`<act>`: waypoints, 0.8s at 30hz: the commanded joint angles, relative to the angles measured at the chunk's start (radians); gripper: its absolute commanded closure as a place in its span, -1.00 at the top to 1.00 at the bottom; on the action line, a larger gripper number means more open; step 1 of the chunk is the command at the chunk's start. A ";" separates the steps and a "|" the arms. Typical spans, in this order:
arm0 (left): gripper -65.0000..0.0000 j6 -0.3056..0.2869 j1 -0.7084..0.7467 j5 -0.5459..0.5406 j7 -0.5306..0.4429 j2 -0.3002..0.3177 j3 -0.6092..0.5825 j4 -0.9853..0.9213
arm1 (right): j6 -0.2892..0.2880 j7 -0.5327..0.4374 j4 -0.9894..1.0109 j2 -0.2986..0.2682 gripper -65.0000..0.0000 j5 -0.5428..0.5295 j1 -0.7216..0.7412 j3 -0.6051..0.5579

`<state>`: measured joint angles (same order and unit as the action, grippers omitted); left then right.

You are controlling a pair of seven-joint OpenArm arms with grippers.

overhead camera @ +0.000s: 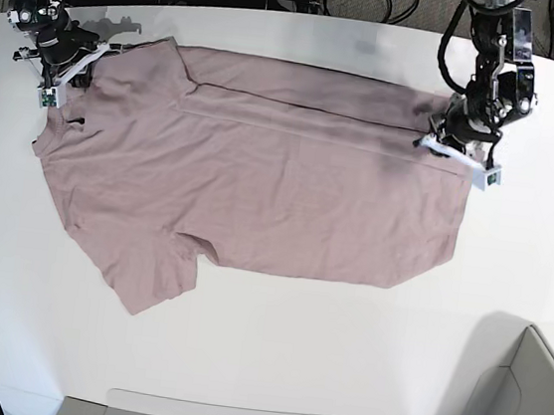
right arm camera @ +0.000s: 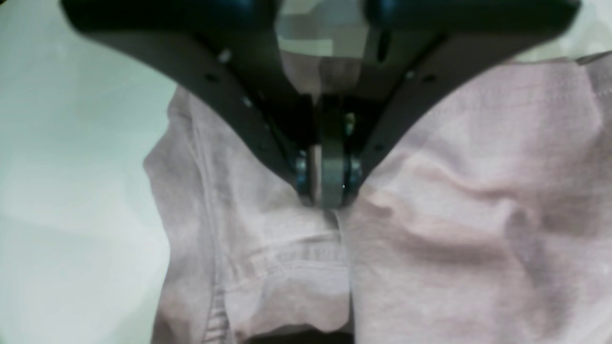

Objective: Fold the T-shirt properly
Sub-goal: 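Release the folded edge and lift both grippers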

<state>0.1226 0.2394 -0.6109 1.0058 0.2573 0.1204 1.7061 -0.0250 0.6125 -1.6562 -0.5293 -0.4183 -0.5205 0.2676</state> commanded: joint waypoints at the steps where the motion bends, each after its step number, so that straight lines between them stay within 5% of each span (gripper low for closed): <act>1: -1.00 0.001 -0.019 0.027 0.020 0.004 -0.006 -0.005 | -0.014 0.039 0.000 -0.008 -0.93 -0.011 -0.007 -0.003; 24: -1.00 -0.002 0.340 0.085 0.014 0.010 0.005 -0.087 | -0.014 0.043 -0.005 -0.021 -0.93 -0.011 -0.017 -0.003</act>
<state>0.0368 0.5171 -0.6079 0.7620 0.2695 0.1314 1.6699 -0.0326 0.6117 -1.6592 -0.5385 -0.4240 -0.5217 0.2634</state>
